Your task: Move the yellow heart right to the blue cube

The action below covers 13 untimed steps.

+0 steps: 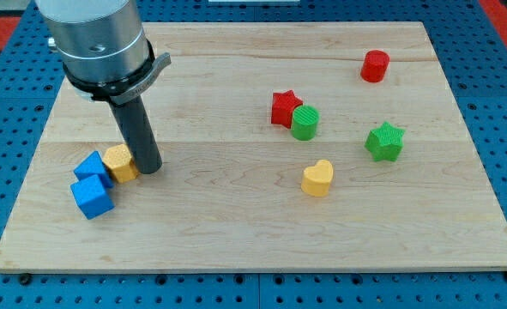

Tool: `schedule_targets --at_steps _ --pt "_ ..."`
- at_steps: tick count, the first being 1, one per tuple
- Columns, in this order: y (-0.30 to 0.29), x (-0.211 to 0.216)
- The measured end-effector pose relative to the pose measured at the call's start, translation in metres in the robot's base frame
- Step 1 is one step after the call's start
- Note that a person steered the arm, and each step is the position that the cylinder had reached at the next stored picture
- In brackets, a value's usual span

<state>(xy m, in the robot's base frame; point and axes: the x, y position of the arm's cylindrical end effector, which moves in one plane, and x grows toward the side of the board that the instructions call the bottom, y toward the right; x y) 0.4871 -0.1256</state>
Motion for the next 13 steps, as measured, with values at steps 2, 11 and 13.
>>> schedule_targets --at_steps 2,11,13 --pt "0.213 -0.033" --pt "0.064 -0.054" --pt "0.042 -0.004"
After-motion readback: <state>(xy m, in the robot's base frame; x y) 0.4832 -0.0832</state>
